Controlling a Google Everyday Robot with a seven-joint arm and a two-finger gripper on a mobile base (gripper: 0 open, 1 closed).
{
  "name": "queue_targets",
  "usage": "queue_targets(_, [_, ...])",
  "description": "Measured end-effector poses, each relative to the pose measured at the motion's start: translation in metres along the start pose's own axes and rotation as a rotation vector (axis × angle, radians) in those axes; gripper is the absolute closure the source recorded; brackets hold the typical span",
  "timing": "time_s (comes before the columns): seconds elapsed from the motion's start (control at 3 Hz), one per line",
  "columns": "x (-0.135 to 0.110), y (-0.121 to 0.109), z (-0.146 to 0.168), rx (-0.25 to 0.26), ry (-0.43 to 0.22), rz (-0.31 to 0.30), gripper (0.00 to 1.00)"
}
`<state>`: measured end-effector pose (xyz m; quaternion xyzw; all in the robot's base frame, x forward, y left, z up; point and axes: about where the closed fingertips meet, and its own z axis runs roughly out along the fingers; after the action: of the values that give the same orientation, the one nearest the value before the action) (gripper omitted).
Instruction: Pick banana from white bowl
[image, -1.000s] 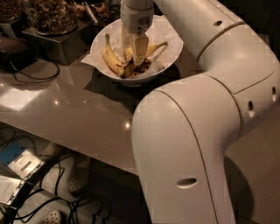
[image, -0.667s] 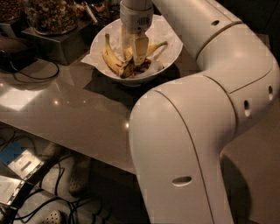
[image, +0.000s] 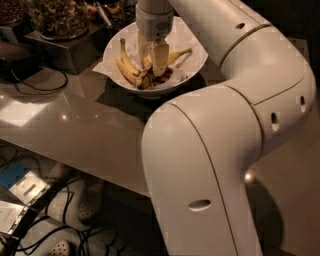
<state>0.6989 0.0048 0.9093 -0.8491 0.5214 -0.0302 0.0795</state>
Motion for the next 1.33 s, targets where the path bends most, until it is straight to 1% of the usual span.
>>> queue_targets(0.33, [-0.002, 0.001, 0.005, -0.009, -0.008, -0.008, 0.43])
queue_targets(0.67, [-0.001, 0.001, 0.004, -0.011, -0.012, -0.009, 0.40])
queue_targets(1.33, [-0.002, 0.006, 0.014, -0.023, -0.051, -0.004, 0.42])
